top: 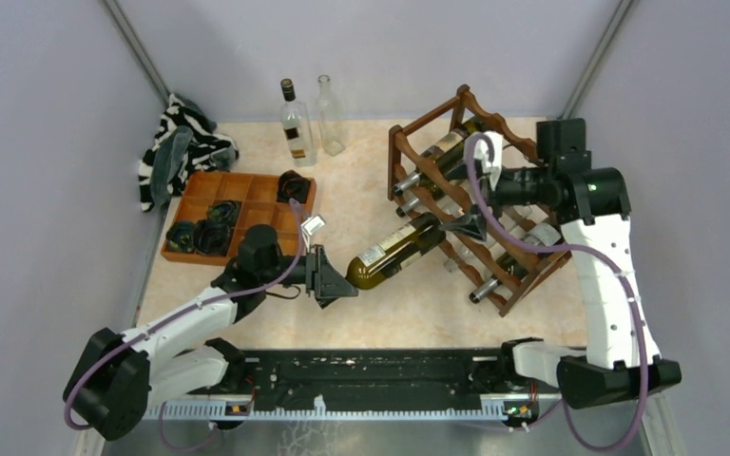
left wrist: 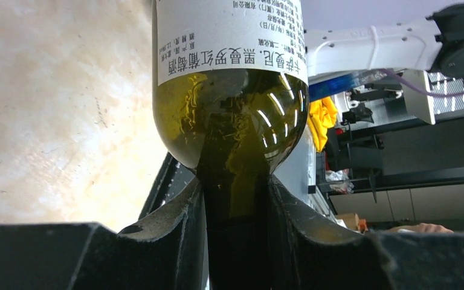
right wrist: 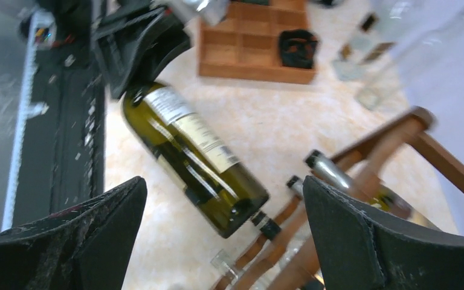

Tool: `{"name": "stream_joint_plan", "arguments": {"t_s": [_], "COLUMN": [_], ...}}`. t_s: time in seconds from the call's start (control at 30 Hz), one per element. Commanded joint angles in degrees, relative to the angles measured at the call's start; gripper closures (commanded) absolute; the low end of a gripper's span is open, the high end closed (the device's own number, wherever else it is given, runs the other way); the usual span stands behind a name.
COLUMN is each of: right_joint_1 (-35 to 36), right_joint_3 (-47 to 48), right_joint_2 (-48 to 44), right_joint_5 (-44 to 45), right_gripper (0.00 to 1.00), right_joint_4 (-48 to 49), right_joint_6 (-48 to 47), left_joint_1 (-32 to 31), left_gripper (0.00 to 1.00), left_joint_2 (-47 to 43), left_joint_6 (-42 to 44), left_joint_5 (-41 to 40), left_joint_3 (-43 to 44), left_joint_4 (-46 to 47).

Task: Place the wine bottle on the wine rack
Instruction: Place the wine bottle in the wine rack.

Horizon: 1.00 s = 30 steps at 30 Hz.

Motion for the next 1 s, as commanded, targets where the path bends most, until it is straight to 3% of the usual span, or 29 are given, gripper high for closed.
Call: {"name": "stream_joint_plan", "arguments": {"t_s": [0.0,0.23,0.53,0.97], "right_joint_1": [-5.39,-6.12,-6.16,-4.83], "right_joint_3": [-1.47,-5.52,-9.99,-16.05], "right_joint_2": [-3.91,-3.53,-3.43,-1.68], "right_joint_5": [1.14,16.91,22.86,28.35], "right_gripper": [0.02,0.02,0.02,0.25], "right_joint_4": [20.39,25.78,25.67,27.78], "right_joint_6": [24.68,33.18,31.77,32.95], "left_joint_1": [-0.17,-0.24,-0.22,-0.25], "left_gripper": [1.00,1.00,1.00,1.00], "left_joint_2": [1.69,3.54,8.34,13.17], "left_joint_6": [6.01,13.69,16.53,17.51], "left_joint_5": [-1.46,-4.05,-5.07,-4.45], "left_joint_3": [4.36,8.25,10.59,12.56], "left_joint_4": [8.58,6.68,6.89,9.51]}}
